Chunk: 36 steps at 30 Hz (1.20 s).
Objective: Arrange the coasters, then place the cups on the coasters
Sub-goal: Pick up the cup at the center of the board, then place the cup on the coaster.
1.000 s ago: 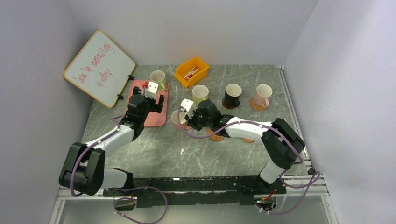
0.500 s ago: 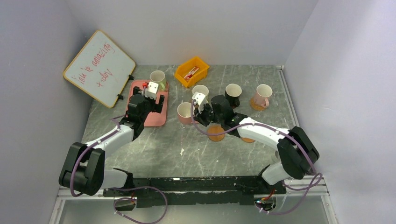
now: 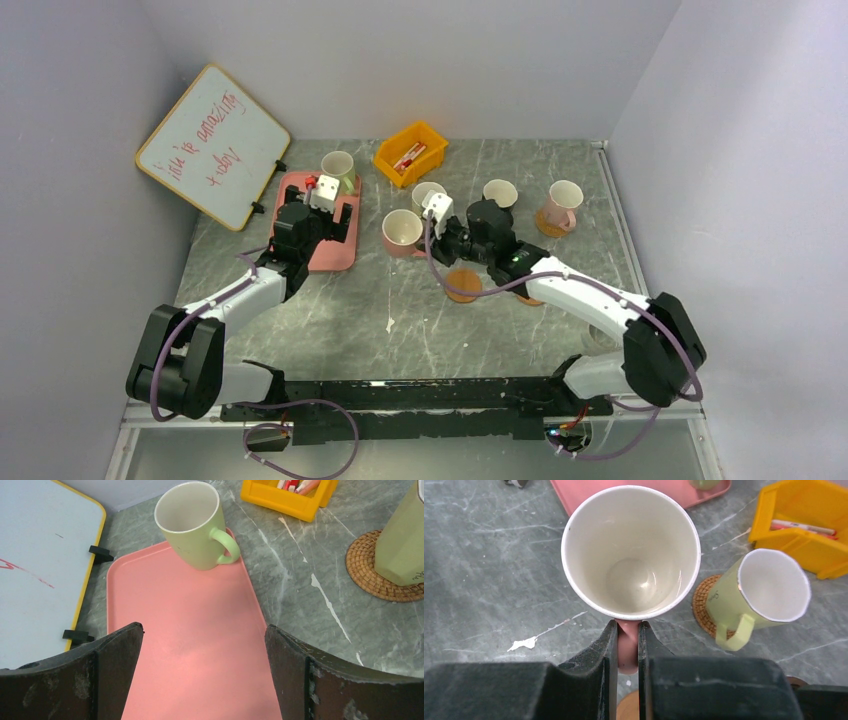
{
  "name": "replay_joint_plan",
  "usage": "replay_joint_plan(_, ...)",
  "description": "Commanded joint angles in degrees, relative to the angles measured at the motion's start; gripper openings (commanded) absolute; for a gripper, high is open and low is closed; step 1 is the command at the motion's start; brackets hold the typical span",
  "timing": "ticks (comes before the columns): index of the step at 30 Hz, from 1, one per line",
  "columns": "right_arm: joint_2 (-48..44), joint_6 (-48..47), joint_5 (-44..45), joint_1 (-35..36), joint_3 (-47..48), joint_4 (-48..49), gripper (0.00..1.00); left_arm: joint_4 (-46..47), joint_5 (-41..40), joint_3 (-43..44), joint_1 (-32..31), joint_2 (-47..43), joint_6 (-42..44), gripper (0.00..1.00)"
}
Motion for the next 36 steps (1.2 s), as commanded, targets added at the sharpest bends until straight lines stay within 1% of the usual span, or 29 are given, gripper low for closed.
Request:
replay_joint_plan(1, -6.5, -1.8, 0.6, -1.2, 3.0, 4.1, 0.0, 2.3, 1.1, 1.0, 0.2, 0.0, -0.7, 0.96)
replay_joint_plan(12, -14.1, -1.0, 0.5, -8.0, 7.8, -3.1, 0.0, 2.0, 1.7, 1.1, 0.2, 0.6, -0.5, 0.96)
replay_joint_plan(16, -14.4, -1.0, 0.4, -10.9, 11.1, -6.2, 0.0, 2.1, 1.7, 1.1, 0.2, 1.0, -0.5, 0.96)
replay_joint_plan(19, -13.6, -2.3, 2.9, -12.3, 12.9, -10.9, 0.0, 2.2, 1.9, 1.1, 0.2, 1.2, -0.4, 0.96)
replay_joint_plan(26, -15.1, -4.3, 2.0, -18.0, 12.0, -16.3, 0.0, 2.3, 2.0, 1.1, 0.2, 1.5, -0.4, 0.96)
replay_joint_plan(30, -16.6, -5.0, -1.0, -22.0, 12.3, -19.6, 0.0, 2.2, 1.9, 1.4, 0.2, 1.9, -0.4, 0.96)
replay_joint_plan(36, -20.3, -7.8, -4.6, -26.3, 10.5, -23.3, 0.0, 2.3, 2.0, 1.2, 0.2, 1.7, -0.4, 0.96)
